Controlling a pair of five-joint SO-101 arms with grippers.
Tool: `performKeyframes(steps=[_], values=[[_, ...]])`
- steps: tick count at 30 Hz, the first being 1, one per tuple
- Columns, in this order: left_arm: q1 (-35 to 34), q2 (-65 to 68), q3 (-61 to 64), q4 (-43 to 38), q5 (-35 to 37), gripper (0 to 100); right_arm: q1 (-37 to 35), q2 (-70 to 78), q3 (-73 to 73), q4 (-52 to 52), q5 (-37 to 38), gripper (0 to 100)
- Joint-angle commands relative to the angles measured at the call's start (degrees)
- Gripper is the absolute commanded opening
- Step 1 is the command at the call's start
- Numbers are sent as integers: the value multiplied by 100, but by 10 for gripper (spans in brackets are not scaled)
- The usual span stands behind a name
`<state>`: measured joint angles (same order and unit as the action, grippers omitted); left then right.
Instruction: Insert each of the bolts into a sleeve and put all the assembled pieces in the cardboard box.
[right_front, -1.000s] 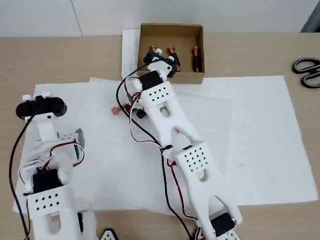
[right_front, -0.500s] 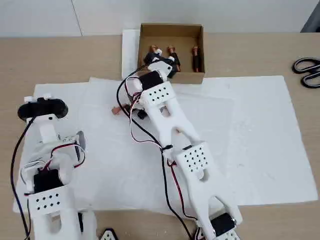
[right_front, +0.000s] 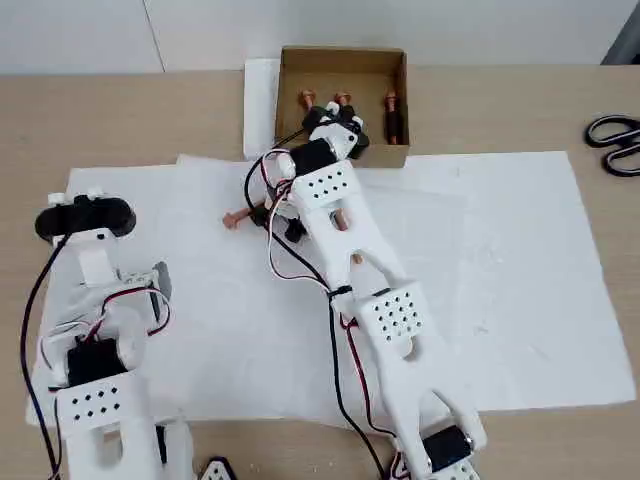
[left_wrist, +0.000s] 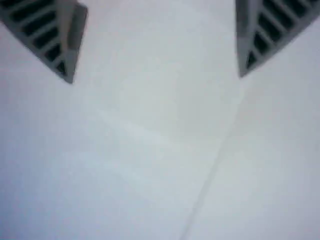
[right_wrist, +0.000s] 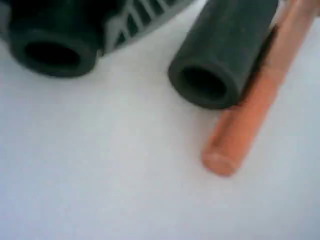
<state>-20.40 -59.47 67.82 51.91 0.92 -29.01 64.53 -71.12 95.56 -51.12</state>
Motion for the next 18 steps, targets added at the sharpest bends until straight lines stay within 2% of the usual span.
performKeyframes(steps=[1,8,16,18], values=[[9,-105,-57,-18,-35,202,40,-84,-527,84,9,3],[9,-70,-198,26,-26,202,13,-866,-1099,92,220,3],[35,-62,-1077,703,9,202,22,-1895,-1090,154,334,3],[220,-62,-1288,914,9,202,84,-2070,-1081,163,334,3]])
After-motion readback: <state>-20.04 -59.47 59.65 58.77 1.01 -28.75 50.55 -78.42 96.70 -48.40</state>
